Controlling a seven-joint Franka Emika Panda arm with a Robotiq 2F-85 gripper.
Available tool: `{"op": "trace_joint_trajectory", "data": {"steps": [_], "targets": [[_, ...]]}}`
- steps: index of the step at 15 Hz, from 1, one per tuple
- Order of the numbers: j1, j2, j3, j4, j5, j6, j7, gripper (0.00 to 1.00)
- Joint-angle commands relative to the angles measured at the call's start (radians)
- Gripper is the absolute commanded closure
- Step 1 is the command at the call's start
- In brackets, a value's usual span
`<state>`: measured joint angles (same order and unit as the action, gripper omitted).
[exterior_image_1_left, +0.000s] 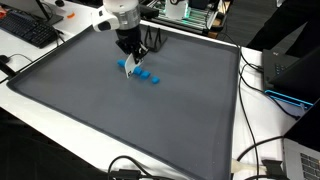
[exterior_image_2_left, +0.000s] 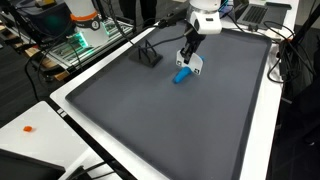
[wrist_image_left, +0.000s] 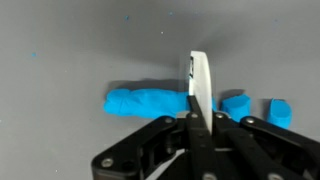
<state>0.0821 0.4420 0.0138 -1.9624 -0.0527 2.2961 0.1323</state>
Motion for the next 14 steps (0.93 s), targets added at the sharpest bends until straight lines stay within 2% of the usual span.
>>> {"op": "trace_joint_trajectory", "data": {"steps": [1,14], "targets": [[-0.003,0.023,0.000,-0.026,0.011,0.023,0.003,0.99],[-0.036,-0.032,0.027,-0.101,0.142,0.009,-0.030,0.99]]}}
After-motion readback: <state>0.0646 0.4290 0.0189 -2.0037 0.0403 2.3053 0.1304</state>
